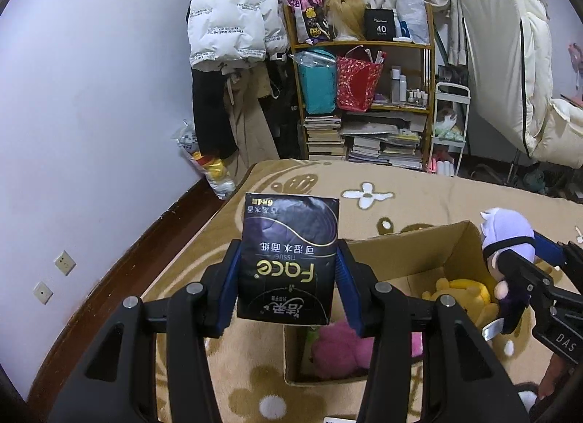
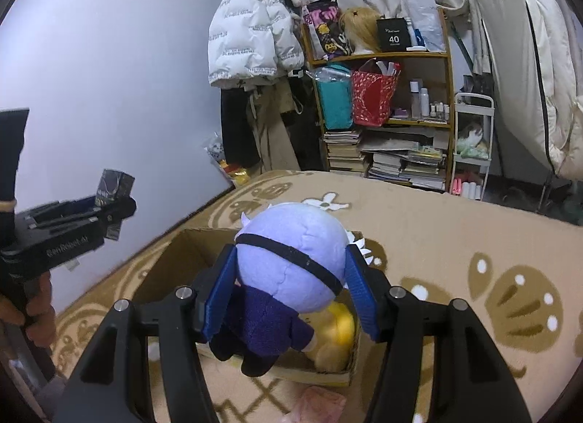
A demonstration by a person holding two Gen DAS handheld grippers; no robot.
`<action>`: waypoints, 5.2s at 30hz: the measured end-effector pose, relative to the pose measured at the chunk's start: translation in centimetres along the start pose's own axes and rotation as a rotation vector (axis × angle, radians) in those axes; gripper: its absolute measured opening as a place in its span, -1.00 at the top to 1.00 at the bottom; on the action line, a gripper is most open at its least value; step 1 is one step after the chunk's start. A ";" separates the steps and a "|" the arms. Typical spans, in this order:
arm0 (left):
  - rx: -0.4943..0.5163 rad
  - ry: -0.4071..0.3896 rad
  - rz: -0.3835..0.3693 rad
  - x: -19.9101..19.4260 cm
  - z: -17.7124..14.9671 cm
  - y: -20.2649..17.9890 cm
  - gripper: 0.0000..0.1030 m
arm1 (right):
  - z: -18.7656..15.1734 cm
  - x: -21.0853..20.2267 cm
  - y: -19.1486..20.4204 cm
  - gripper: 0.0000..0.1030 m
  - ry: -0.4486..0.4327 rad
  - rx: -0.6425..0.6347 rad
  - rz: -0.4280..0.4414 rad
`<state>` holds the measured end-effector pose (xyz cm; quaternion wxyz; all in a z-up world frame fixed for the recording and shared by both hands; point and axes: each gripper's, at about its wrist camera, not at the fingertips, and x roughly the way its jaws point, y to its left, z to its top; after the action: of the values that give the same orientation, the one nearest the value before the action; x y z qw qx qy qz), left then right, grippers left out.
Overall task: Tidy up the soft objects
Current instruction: 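Carry the doll and tissue packet over the box and release both inside, then move both open tools back toward the pink packet and white penguin plush, then grasp the pink wrapped packet with the right tool while the left tool grasps the white penguin plush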
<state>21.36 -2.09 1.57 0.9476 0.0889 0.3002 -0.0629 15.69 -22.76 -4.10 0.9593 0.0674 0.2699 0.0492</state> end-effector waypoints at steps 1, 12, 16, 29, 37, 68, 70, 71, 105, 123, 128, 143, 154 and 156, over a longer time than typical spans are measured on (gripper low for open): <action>0.002 0.003 0.001 0.2 0.0 0.0 0.09 | 0.0 0.2 0.0 -0.22 0.006 -0.010 -0.002; 0.005 0.122 -0.049 4.0 -2.5 -1.1 0.07 | -1.8 2.9 0.7 -0.23 0.093 -0.080 0.006; 0.039 0.142 -0.039 4.4 -3.1 -1.9 -0.18 | -1.7 3.5 0.6 -0.24 0.117 -0.078 0.015; -0.016 0.154 -0.021 3.8 -3.2 -0.1 -0.90 | -0.5 2.4 1.3 -1.00 0.103 -0.076 0.029; -0.053 0.138 0.007 2.3 -3.0 1.2 -0.97 | -0.1 1.1 1.9 -1.00 0.101 -0.104 -0.018; -0.104 0.185 -0.073 -5.7 -7.4 1.7 -0.97 | -2.2 -6.8 3.8 -1.00 0.085 -0.074 -0.021; -0.104 0.195 -0.089 -5.6 -7.7 1.5 -0.97 | -2.7 -6.8 3.5 -1.00 0.090 -0.064 -0.026; -0.105 0.202 -0.100 -5.5 -7.8 1.5 -0.97 | -3.0 -6.9 3.4 -1.00 0.089 -0.060 -0.028; -0.041 0.422 -0.179 -0.1 -12.2 -2.6 -0.97 | -9.6 -1.4 -1.5 -1.00 0.277 0.117 -0.046; 0.001 0.491 -0.169 2.4 -14.2 -4.0 -0.97 | -11.3 0.5 -2.0 -1.00 0.351 0.145 -0.049; 0.045 0.496 -0.163 2.6 -14.7 -5.0 -0.97 | -11.9 1.3 -2.2 -1.00 0.374 0.155 -0.054; 0.136 0.565 -0.173 4.2 -16.3 -7.9 -0.97 | -13.6 3.3 -2.9 -1.00 0.462 0.167 -0.075; 0.165 0.589 -0.151 4.2 -17.5 -9.1 -0.97 | -14.6 4.2 -1.9 -0.36 0.526 0.153 -0.016; 0.161 0.597 -0.150 4.4 -17.4 -9.1 -0.97 | -14.6 4.3 -1.4 -0.29 0.531 0.132 -0.023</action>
<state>13.63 -7.62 -16.15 0.8002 0.1557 0.5649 -0.1273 11.76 -22.12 -18.84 0.8490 0.1112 0.5153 0.0366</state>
